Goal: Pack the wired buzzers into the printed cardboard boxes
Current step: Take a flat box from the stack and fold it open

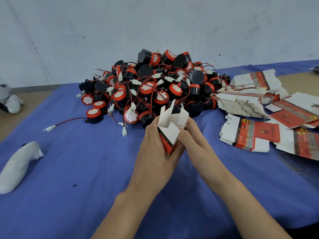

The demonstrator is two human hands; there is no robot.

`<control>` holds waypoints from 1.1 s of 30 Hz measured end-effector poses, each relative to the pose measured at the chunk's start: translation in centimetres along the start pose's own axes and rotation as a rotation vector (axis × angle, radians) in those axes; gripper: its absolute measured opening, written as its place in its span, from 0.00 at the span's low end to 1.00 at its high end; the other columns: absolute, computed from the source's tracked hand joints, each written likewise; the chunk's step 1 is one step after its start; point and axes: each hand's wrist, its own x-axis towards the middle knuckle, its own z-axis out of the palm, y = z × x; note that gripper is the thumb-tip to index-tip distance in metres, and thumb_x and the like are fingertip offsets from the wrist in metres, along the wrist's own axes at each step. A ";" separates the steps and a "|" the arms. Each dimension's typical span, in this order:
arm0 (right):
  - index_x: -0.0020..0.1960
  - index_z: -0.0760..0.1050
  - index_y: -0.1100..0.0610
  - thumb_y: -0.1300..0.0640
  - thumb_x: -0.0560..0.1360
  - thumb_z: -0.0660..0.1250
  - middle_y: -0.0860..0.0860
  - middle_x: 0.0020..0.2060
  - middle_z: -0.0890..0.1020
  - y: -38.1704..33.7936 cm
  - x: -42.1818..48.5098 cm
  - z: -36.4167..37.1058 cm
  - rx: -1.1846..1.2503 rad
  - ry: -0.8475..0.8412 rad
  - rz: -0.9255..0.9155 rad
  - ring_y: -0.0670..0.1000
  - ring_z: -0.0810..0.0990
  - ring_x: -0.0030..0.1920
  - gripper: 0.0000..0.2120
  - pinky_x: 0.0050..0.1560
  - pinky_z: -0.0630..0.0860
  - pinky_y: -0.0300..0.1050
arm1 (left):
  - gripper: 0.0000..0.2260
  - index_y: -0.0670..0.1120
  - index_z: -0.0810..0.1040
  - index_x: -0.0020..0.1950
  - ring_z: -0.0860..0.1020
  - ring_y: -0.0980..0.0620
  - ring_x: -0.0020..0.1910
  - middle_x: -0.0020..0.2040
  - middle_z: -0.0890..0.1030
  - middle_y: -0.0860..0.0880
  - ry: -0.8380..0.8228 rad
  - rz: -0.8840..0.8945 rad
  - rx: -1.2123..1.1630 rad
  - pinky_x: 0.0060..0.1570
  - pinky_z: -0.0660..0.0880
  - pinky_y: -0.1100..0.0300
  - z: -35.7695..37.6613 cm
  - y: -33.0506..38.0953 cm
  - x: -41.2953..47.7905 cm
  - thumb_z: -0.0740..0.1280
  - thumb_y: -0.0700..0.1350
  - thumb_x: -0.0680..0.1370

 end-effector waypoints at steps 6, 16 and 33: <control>0.75 0.67 0.49 0.51 0.85 0.59 0.43 0.66 0.78 0.0 0.0 -0.1 -0.003 -0.029 -0.043 0.41 0.75 0.68 0.19 0.67 0.68 0.31 | 0.28 0.63 0.61 0.75 0.74 0.61 0.67 0.69 0.71 0.62 0.032 -0.010 -0.028 0.58 0.79 0.53 -0.3 0.3 0.0 0.68 0.60 0.77; 0.69 0.75 0.46 0.37 0.78 0.54 0.40 0.56 0.85 -1.0 0.8 -2.0 -0.036 0.152 -0.040 0.42 0.83 0.56 0.25 0.53 0.76 0.31 | 0.14 0.64 0.74 0.61 0.79 0.68 0.54 0.55 0.81 0.68 0.032 -0.152 -0.431 0.46 0.74 0.76 -1.6 1.8 0.7 0.70 0.52 0.77; 0.45 0.87 0.45 0.34 0.64 0.69 0.53 0.47 0.88 -2.0 -0.1 -1.2 0.412 -0.014 0.304 0.51 0.87 0.43 0.20 0.39 0.83 0.43 | 0.21 0.58 0.81 0.60 0.81 0.62 0.57 0.57 0.84 0.58 -0.203 -0.276 -0.527 0.50 0.76 0.72 -2.0 1.7 0.2 0.62 0.68 0.76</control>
